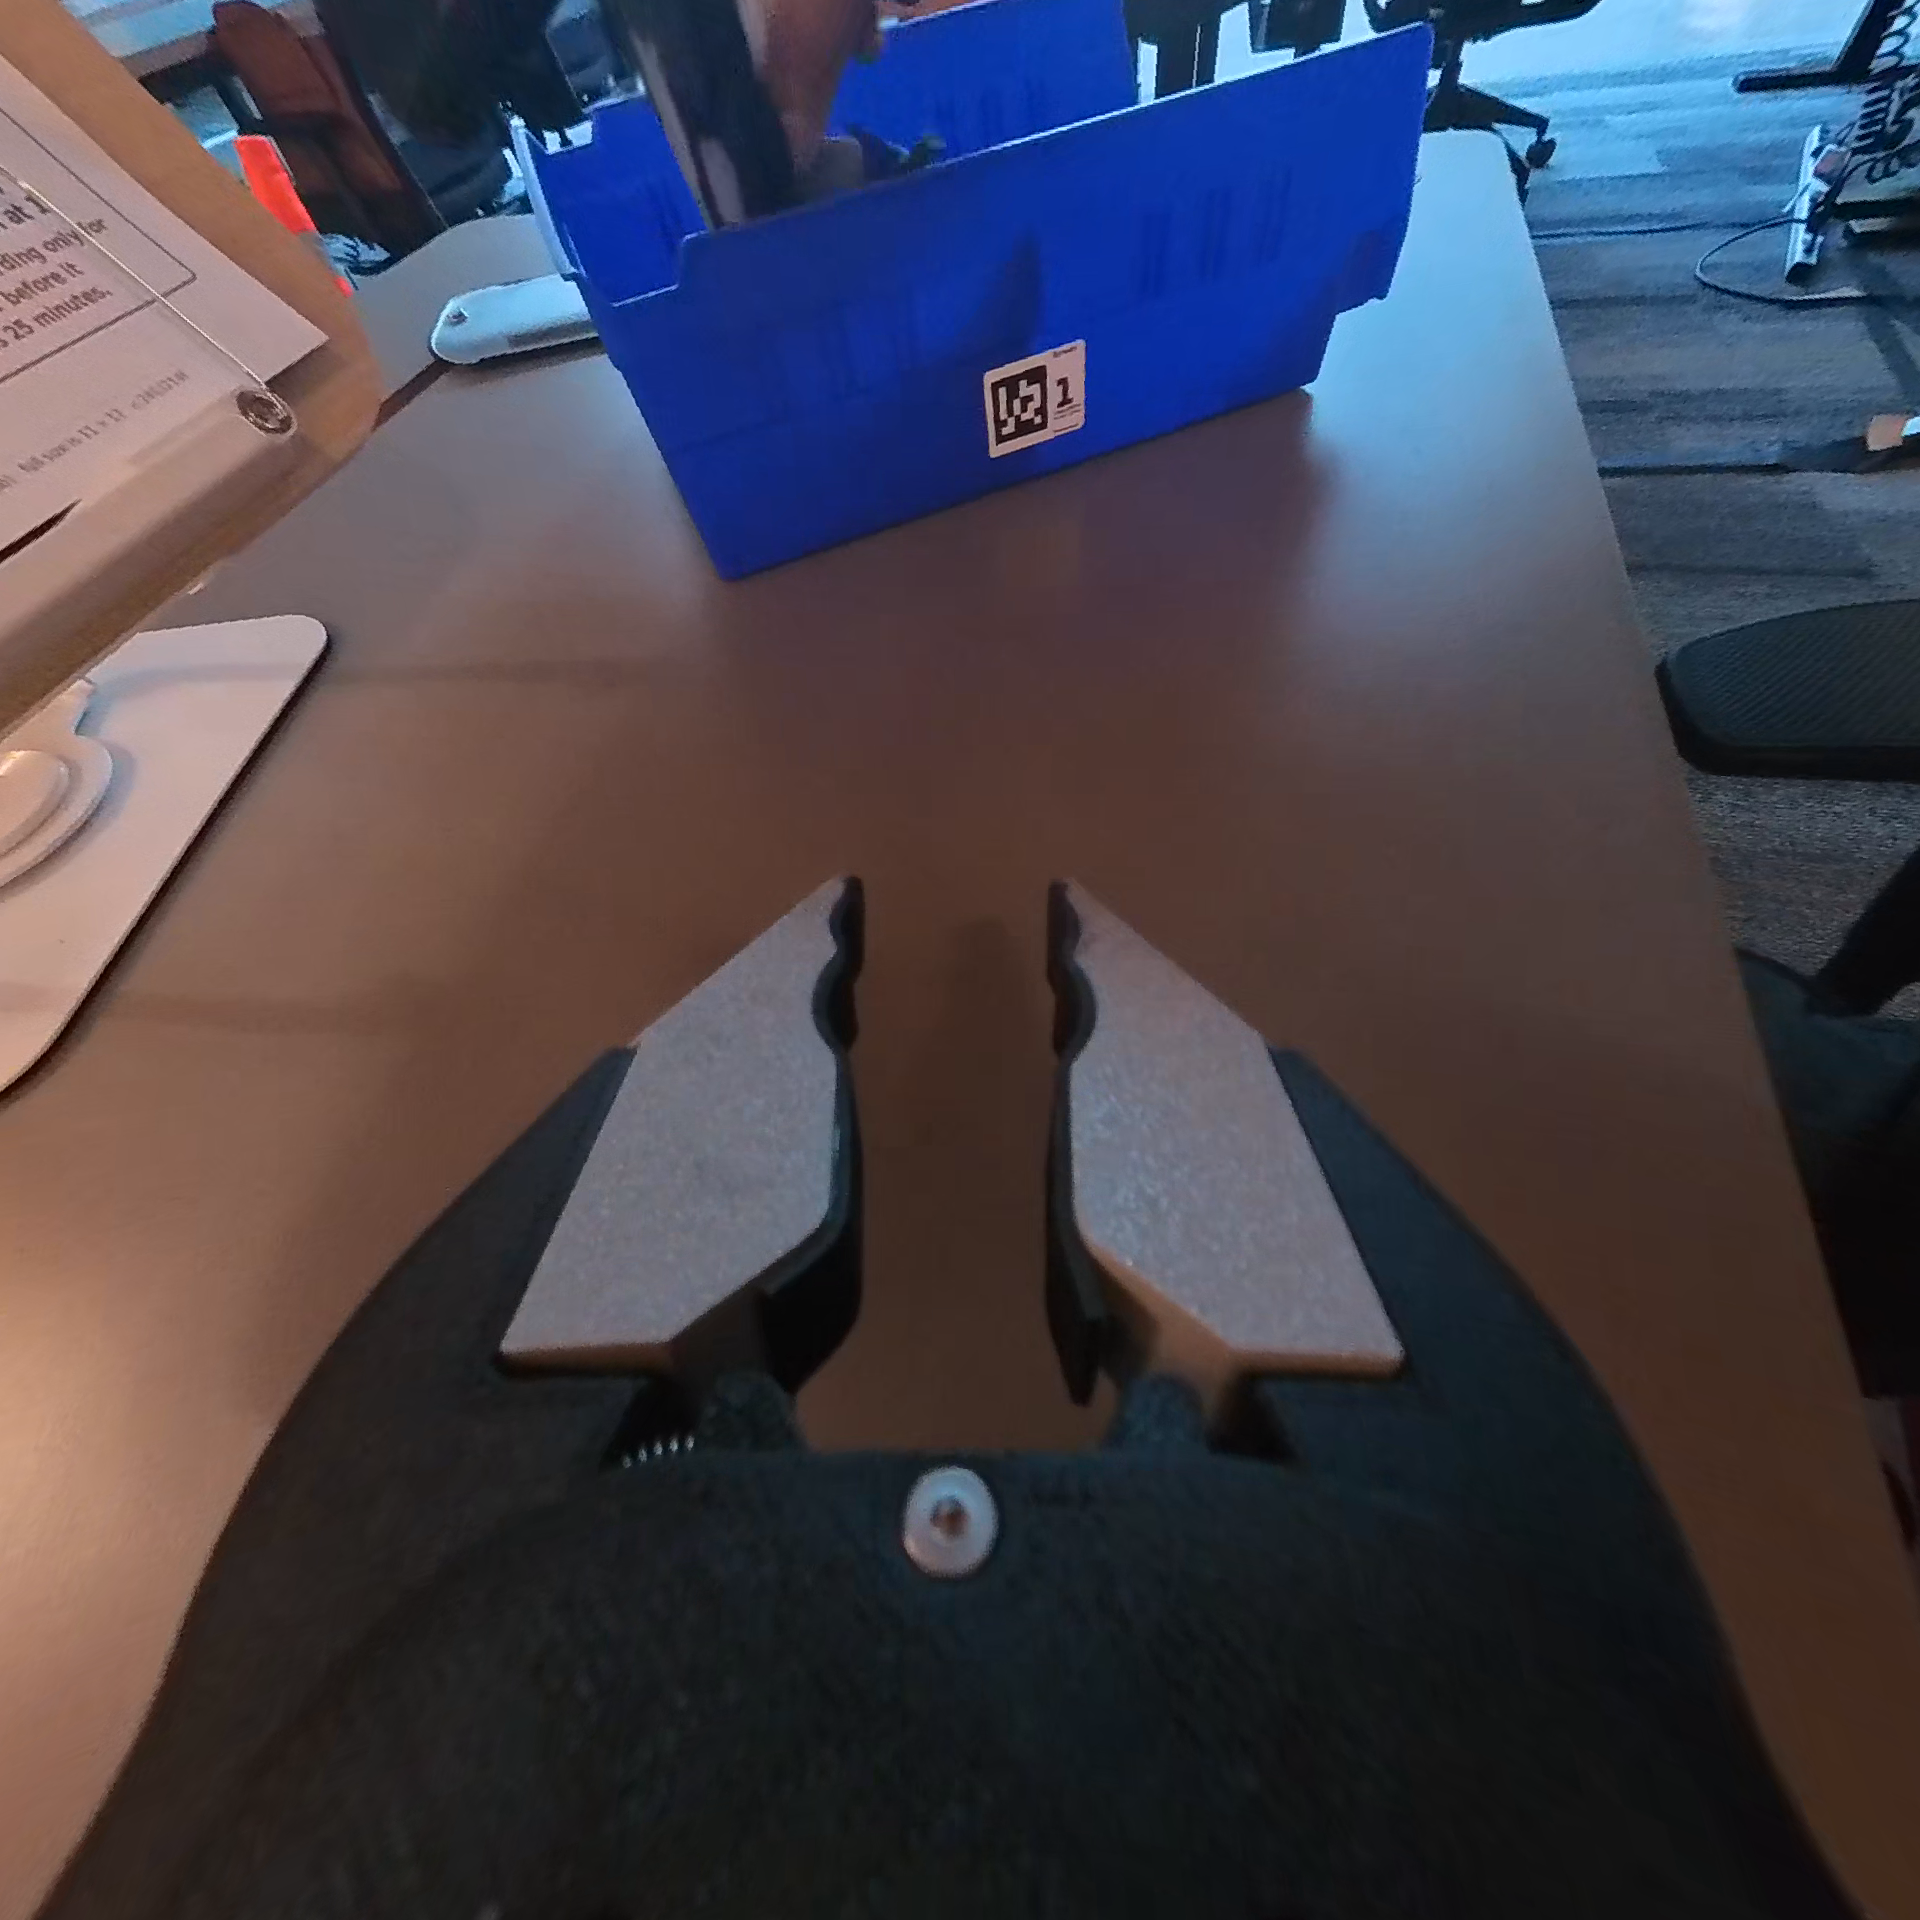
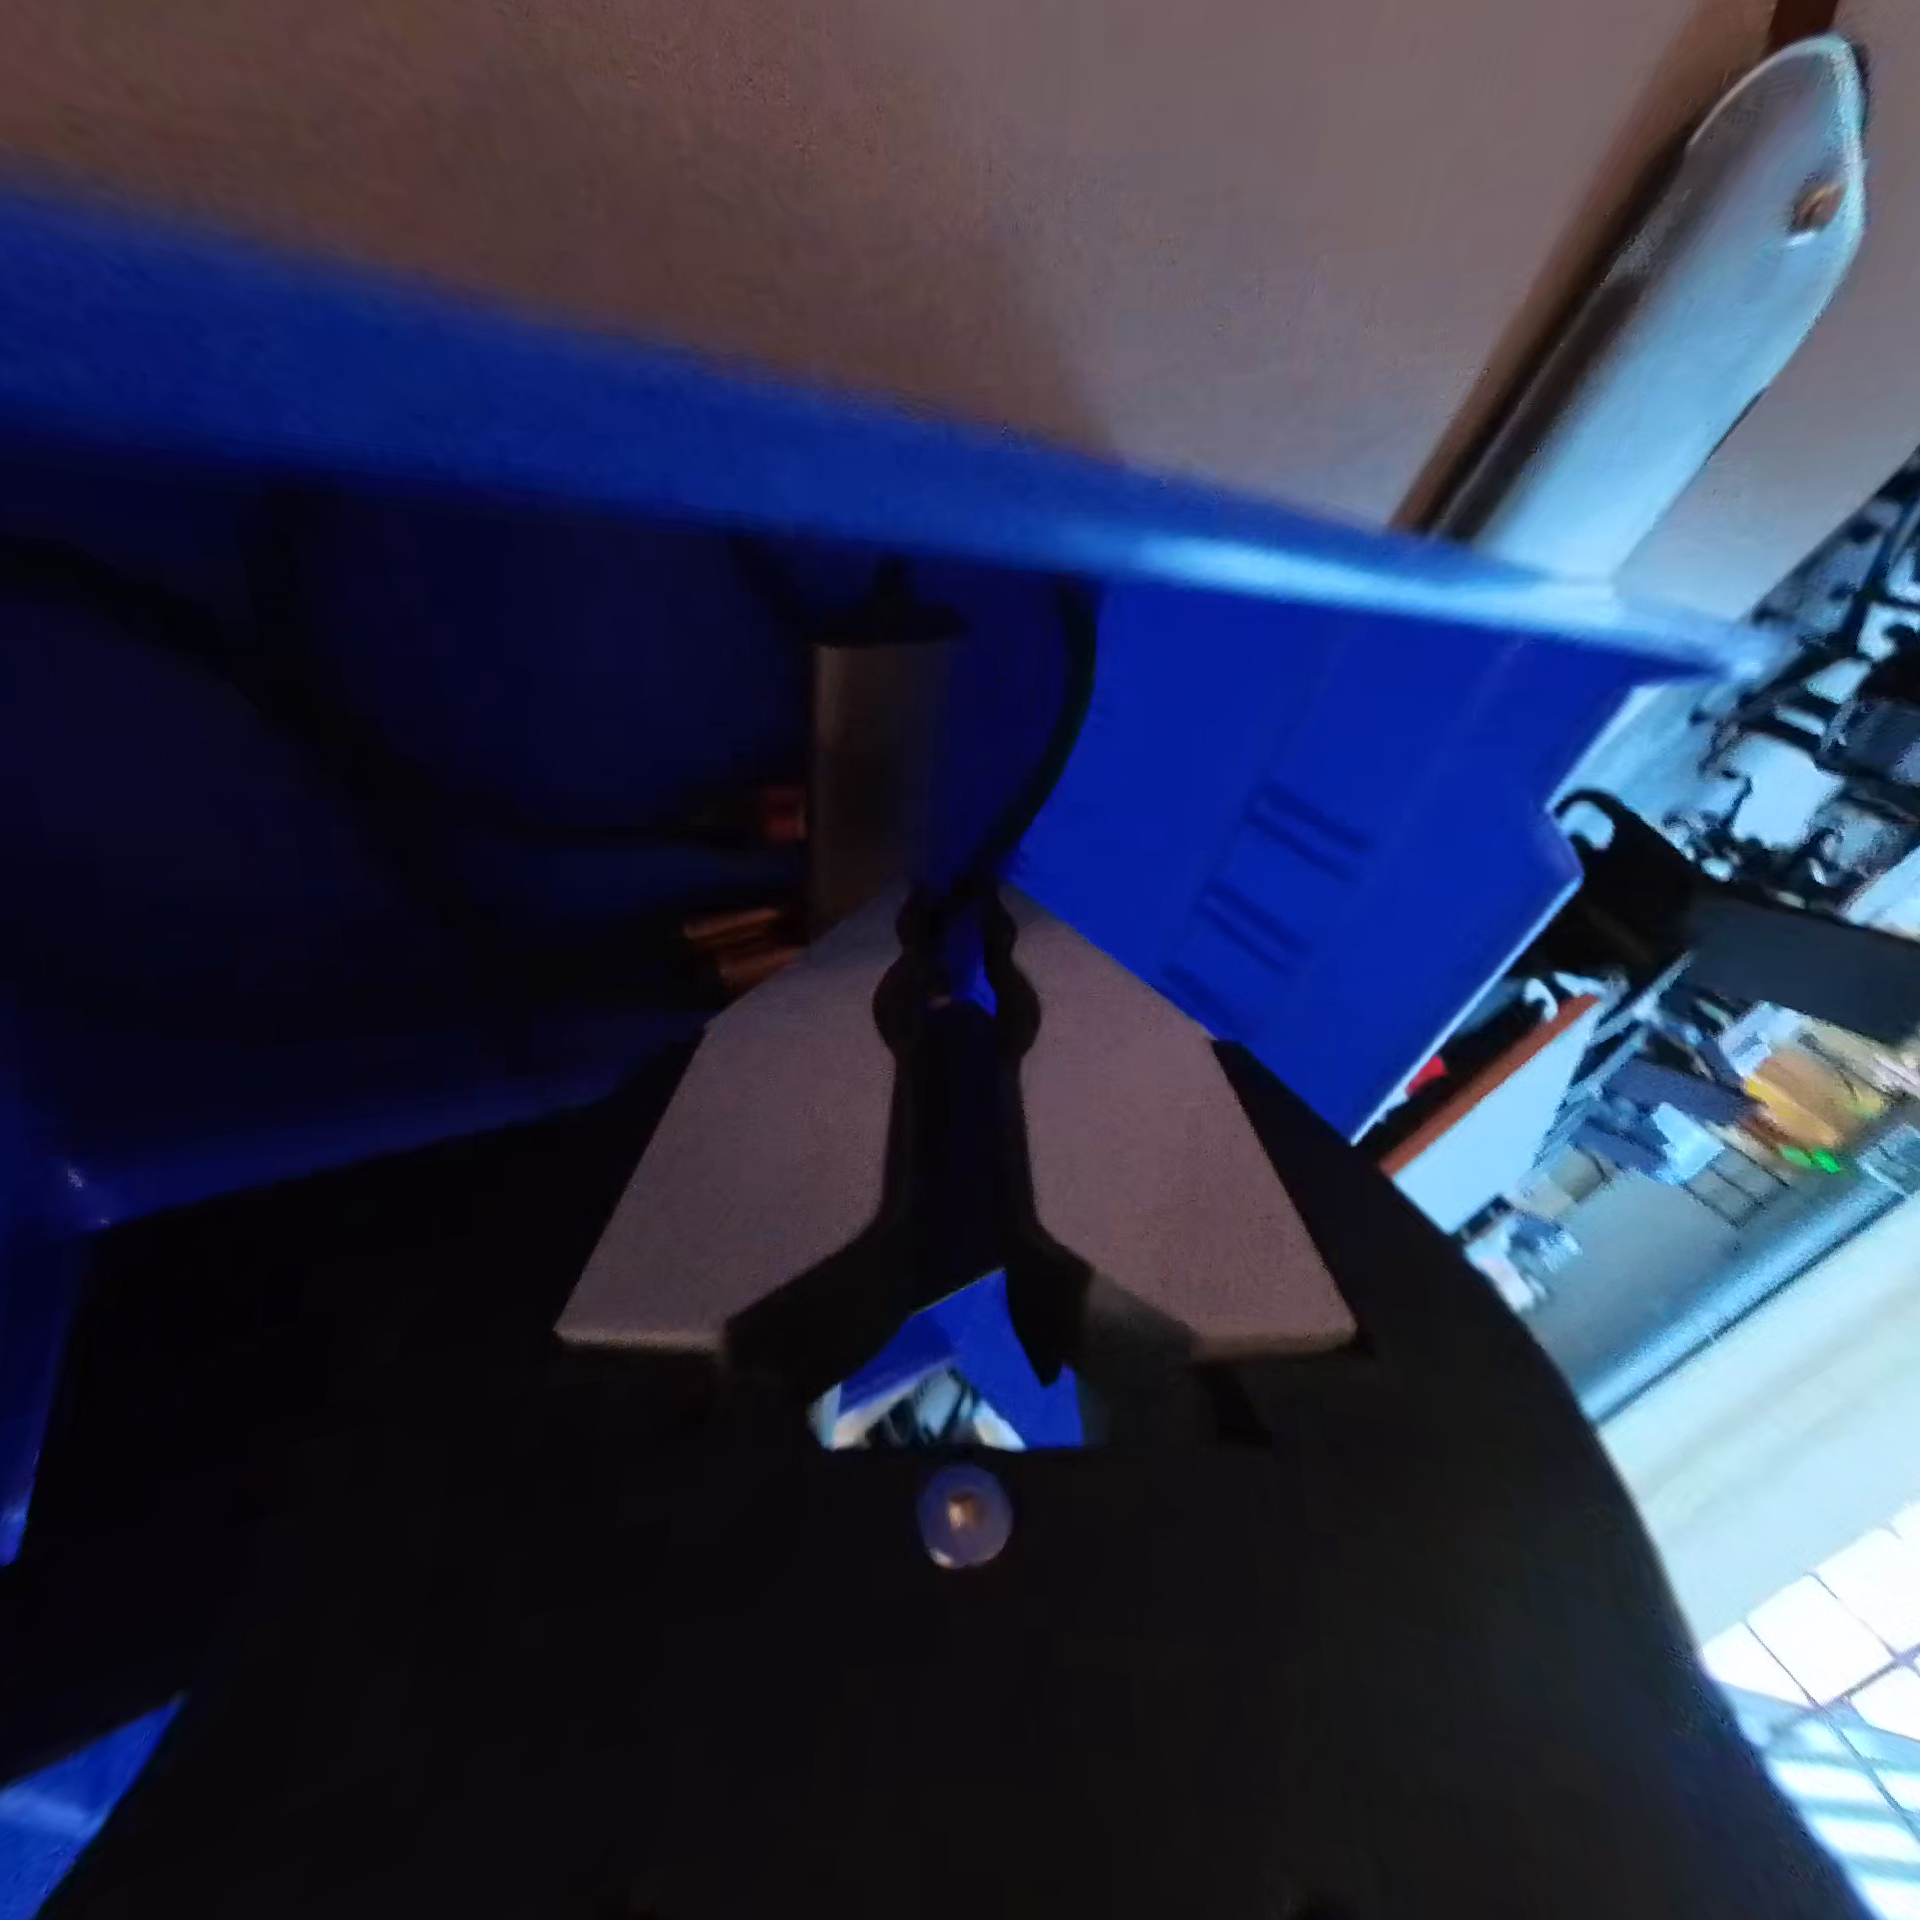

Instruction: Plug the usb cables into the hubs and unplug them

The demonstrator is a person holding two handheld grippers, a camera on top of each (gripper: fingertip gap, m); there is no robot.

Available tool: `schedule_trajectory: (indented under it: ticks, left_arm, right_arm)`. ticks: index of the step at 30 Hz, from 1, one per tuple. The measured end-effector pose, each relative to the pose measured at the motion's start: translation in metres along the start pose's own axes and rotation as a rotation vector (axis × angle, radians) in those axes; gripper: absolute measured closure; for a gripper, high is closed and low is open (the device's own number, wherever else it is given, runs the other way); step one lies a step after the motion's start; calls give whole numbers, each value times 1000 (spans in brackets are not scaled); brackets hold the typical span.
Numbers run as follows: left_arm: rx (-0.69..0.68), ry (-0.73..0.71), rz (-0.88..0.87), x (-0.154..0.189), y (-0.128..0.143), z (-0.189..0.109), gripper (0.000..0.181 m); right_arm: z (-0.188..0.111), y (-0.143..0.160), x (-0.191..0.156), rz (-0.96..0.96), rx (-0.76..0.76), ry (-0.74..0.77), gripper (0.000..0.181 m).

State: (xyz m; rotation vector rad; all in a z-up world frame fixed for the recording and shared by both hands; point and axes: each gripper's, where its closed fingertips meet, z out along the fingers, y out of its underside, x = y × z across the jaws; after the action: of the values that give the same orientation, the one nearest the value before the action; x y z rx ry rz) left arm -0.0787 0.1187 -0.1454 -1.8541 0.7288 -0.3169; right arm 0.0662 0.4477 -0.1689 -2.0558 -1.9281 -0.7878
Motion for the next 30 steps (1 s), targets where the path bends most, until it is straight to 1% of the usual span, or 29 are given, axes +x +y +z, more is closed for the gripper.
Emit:
schedule_trajectory:
  ticks: [2,3,6,7,8,9,11,12,14,17,18,20,22,24,25,26,27,29,30]
  left_arm:
    - [2,1,-5,0,0,0,148]
    - [4,1,-7,-1,0,0,148]
    - [7,0,-13,-1,-1,-1,148]
    - [8,0,-15,-2,-1,-1,148]
    - [8,-1,-17,-2,-1,-1,148]
    - [9,-1,-18,-2,-1,-1,148]
    - [11,-3,-19,-2,-1,-1,148]
    - [13,-3,-19,-2,-1,-1,148]
    - [9,-2,-20,-2,-1,-1,147]
    - [4,-5,-16,-2,0,0,147]
    - [6,-7,-16,-3,-1,-1,147]
    - [8,-11,-21,-4,-1,-1,147]
    - [9,-9,-29,-4,-1,-2,147]
    - [2,-7,-26,-4,0,-1,147]
    - [-5,-8,-20,-3,1,0,147]
    - [-14,-7,-14,-2,2,1,147]
    - [-25,-5,-7,-2,3,2,147]
    - [-46,-4,1,-1,6,4,147]
    - [-55,-3,4,0,7,5,146]
  right_arm:
    - [8,-1,2,-5,-73,21,172]
    - [12,-2,6,-7,-87,45,171]
    - [21,-4,18,54,-79,60,163]
    - [20,-3,26,103,-63,71,160]
    - [18,-5,30,167,-27,49,160]
    - [13,-8,29,232,23,-3,164]
    - [-2,-12,24,319,116,-100,156]
    - [-12,-11,25,339,160,-114,151]
    - [-29,-5,33,375,234,-94,150]
    - [-53,15,34,453,303,-111,129]
    - [-62,22,30,474,346,-132,128]
    - [-83,38,18,498,464,-186,125]
    - [-106,58,-2,482,596,-270,120]
    - [-135,75,-37,370,752,-388,124]
    - [-148,85,-54,304,813,-413,122]
    - [-156,95,-66,255,849,-387,117]
    - [-162,103,-76,208,861,-338,117]
    - [-179,109,-104,97,883,-275,124]
    - [-189,106,-122,32,903,-277,128]
